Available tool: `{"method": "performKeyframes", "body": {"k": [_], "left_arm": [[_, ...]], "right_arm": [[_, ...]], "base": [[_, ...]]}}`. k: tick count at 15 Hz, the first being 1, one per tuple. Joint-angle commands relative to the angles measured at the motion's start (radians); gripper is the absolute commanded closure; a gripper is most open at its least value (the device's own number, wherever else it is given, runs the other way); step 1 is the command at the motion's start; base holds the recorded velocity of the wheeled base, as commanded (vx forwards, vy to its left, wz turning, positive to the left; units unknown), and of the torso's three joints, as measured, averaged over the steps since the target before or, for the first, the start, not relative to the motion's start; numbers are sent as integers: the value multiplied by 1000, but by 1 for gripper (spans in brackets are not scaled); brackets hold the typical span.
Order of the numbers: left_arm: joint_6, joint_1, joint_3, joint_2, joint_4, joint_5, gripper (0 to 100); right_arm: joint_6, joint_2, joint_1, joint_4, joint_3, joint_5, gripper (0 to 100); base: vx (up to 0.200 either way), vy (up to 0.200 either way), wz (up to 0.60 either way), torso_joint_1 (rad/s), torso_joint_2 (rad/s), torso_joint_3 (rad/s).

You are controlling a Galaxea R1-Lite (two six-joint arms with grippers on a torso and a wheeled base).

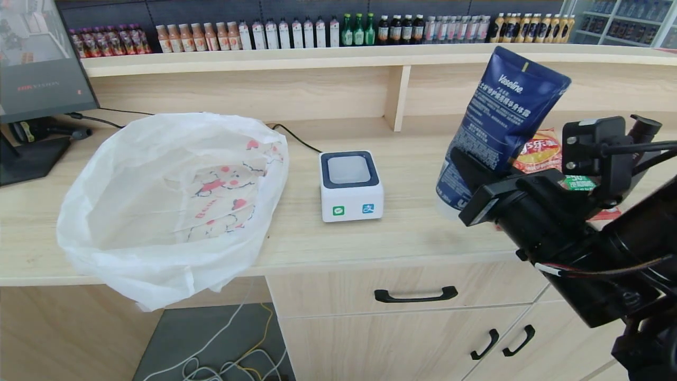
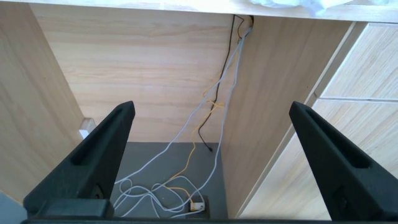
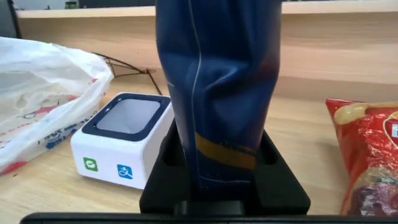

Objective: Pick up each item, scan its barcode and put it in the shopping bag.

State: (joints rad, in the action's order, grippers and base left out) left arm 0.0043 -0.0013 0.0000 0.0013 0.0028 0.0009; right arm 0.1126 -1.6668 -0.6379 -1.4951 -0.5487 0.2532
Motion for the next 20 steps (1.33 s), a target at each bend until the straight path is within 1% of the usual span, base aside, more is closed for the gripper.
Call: {"method": "performKeyframes", "body": {"k": [1,3,5,9,13,16,20], "left_arm": [[0,-5,0,13,0,1,0],[-1,-5,0,13,0,1,0],[0,-5,0,13,0,1,0],[-1,0,0,0,-1,1,0],[-3,0,0,0,-3,1,0],[-3,0,0,0,-3,1,0],[-3,0,0,0,-3,1,0]], "right_arm": [[-16,-4,10,1,-2,0,100],[-13,9,12,-1,15,11,100],[-14,16,12,-1,12,46,100],[-17,21,14,-2,-40,46,100],[30,32,14,-1,-54,44,100],[168,67,12,10,-88,49,100],[297,79,12,26,-91,49,100]], "base": [[0,200,0,-7,-2,7],[0,200,0,19,2,2],[0,200,0,-5,0,7],[0,200,0,1,1,2],[0,0,0,0,0,0],[0,0,0,0,0,0],[0,0,0,0,0,0]]}}
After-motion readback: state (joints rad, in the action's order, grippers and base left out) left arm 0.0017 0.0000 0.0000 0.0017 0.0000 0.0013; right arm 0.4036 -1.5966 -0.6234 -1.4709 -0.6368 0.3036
